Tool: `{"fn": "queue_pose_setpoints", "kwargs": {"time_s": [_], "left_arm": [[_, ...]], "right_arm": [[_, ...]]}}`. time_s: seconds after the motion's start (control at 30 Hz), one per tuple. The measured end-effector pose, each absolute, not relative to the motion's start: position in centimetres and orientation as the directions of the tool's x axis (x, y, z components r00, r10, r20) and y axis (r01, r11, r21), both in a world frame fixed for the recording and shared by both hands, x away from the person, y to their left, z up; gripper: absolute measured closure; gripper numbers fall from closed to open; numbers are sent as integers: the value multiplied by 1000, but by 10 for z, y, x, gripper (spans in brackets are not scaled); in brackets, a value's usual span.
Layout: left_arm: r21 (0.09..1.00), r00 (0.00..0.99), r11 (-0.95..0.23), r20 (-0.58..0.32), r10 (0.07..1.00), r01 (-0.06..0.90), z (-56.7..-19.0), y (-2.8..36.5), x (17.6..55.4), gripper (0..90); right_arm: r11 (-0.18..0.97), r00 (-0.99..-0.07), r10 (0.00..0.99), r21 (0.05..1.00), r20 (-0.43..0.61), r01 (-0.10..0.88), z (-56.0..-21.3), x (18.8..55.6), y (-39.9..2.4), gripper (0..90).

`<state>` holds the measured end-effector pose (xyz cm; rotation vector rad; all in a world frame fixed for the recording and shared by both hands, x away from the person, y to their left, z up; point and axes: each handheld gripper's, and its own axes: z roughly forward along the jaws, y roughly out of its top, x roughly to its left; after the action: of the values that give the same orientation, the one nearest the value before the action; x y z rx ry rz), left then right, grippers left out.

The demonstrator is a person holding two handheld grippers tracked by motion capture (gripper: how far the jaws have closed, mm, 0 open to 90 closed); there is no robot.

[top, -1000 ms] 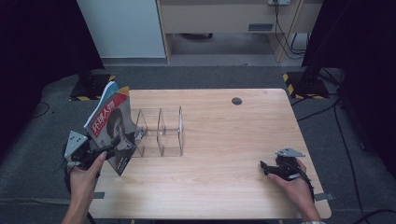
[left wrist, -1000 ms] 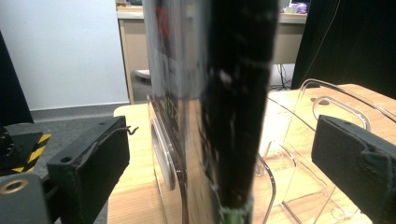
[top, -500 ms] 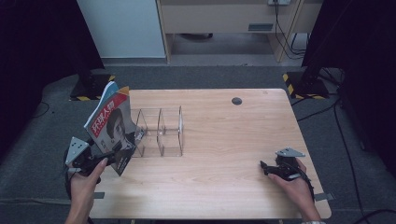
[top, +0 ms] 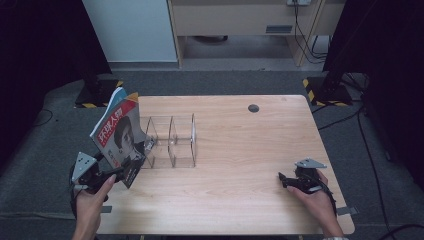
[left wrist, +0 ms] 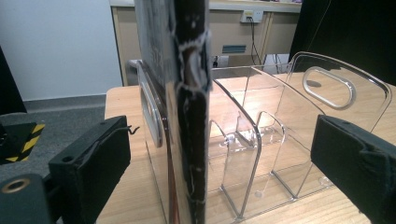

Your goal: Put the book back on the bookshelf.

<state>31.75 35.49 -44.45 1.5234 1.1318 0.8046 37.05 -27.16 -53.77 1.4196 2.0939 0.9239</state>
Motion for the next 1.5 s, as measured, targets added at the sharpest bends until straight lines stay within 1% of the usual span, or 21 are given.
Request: {"fn": "queue_pose_setpoints", "kwargs": {"time_s": [0.67, 1.2, 1.3, 1.5], "left_arm": [[957, 343, -20, -85, 935, 291, -464, 359, 303, 50], [939, 370, -69, -65, 927, 337, -473, 360, 283, 58], [937, 373, -62, -76, 925, 344, -475, 362, 279, 88], [926, 411, -106, -56, 910, 362, -478, 355, 271, 85]], "right_arm": [[251, -379, 926, 733, 9, 632, -538, 368, -270, 189], [255, -383, 924, 733, 8, 631, -538, 368, -270, 187], [253, -380, 925, 735, 8, 630, -538, 368, -270, 186], [255, -383, 924, 734, 8, 629, -538, 369, -270, 185]]}}
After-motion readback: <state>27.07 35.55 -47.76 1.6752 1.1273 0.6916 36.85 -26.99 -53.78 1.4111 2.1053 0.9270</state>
